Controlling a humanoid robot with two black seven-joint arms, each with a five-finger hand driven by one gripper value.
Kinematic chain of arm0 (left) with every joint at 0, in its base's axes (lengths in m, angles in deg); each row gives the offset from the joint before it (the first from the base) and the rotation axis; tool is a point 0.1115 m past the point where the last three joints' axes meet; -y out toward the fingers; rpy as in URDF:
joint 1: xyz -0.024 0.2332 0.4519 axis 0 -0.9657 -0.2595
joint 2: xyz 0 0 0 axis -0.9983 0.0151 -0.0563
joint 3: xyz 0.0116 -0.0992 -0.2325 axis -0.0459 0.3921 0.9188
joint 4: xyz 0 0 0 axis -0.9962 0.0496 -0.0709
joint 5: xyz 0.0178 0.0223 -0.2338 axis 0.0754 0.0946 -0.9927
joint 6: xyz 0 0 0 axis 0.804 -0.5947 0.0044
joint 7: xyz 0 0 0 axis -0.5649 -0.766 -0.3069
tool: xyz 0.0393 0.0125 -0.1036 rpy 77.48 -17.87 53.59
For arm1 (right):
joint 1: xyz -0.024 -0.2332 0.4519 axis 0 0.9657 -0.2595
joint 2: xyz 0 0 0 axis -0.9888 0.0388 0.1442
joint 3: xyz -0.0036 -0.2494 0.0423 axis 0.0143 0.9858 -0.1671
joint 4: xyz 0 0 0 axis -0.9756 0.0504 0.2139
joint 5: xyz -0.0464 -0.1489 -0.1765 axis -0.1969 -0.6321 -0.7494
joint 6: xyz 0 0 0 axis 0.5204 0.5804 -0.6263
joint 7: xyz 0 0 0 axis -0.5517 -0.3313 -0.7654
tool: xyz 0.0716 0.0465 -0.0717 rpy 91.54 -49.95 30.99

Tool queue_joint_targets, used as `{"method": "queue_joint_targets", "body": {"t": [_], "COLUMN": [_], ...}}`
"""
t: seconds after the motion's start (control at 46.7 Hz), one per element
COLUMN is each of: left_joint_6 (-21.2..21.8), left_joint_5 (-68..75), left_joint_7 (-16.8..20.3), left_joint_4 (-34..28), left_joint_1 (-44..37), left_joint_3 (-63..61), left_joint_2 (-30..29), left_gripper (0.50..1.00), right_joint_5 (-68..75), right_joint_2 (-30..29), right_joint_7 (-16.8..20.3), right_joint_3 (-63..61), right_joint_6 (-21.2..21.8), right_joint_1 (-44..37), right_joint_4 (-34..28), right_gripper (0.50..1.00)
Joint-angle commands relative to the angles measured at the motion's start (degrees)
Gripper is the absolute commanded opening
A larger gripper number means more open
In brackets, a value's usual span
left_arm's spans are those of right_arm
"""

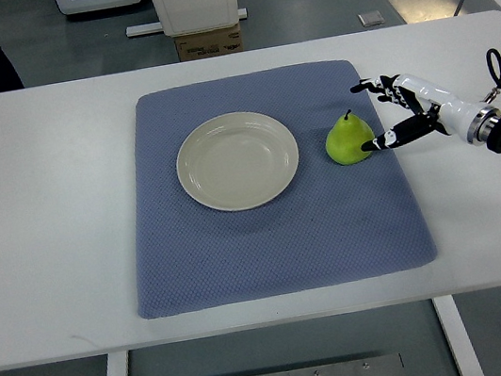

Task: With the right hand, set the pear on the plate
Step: 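Wrap the right hand fingers around the green pear's body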

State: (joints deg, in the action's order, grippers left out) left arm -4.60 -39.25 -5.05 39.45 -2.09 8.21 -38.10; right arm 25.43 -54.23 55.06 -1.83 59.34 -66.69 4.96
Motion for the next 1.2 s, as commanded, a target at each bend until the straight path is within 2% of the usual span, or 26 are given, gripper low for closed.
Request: {"method": "queue_joint_targets", "body": {"t": [0.0, 0.492, 0.642, 0.856, 1.049, 1.177], "left_joint_6": [0.0, 0.0, 0.0, 0.0, 0.0, 0.0], "left_joint_5": [0.0, 0.0, 0.0, 0.0, 0.0, 0.0], "left_joint_7": [0.0, 0.0, 0.0, 0.0, 0.0, 0.0], "left_joint_4": [0.0, 0.0, 0.0, 0.0, 0.0, 0.0], "left_joint_1": [0.1, 0.0, 0.0, 0.0, 0.0, 0.1], "left_joint_3": [0.0, 0.0, 0.0, 0.0, 0.0, 0.0], "left_joint_2": [0.0, 0.0, 0.0, 0.0, 0.0, 0.0], "left_gripper": [1.000, 1.000, 1.000, 1.000, 1.000, 1.000], "right_joint_5": [0.0, 0.0, 0.0, 0.0, 0.0, 0.0], "right_joint_2": [-0.2, -3.9, -4.3, -5.2, -6.3, -6.5], "right_joint_7": [0.0, 0.0, 0.1, 0.1, 0.0, 0.0], "right_joint_3": [0.0, 0.8, 0.9, 1.0, 4.1, 4.6], "right_joint_6": [-1.2, -2.4, -2.4, -2.5, -5.5, -5.7], "right_joint_1": [0.2, 0.8, 0.9, 1.1, 0.9, 0.8], "right_joint_4": [0.1, 2.5, 2.7, 3.8, 4.0, 4.0], "right_gripper": [0.956, 0.943, 0.906, 0.893, 0.893, 0.893]}}
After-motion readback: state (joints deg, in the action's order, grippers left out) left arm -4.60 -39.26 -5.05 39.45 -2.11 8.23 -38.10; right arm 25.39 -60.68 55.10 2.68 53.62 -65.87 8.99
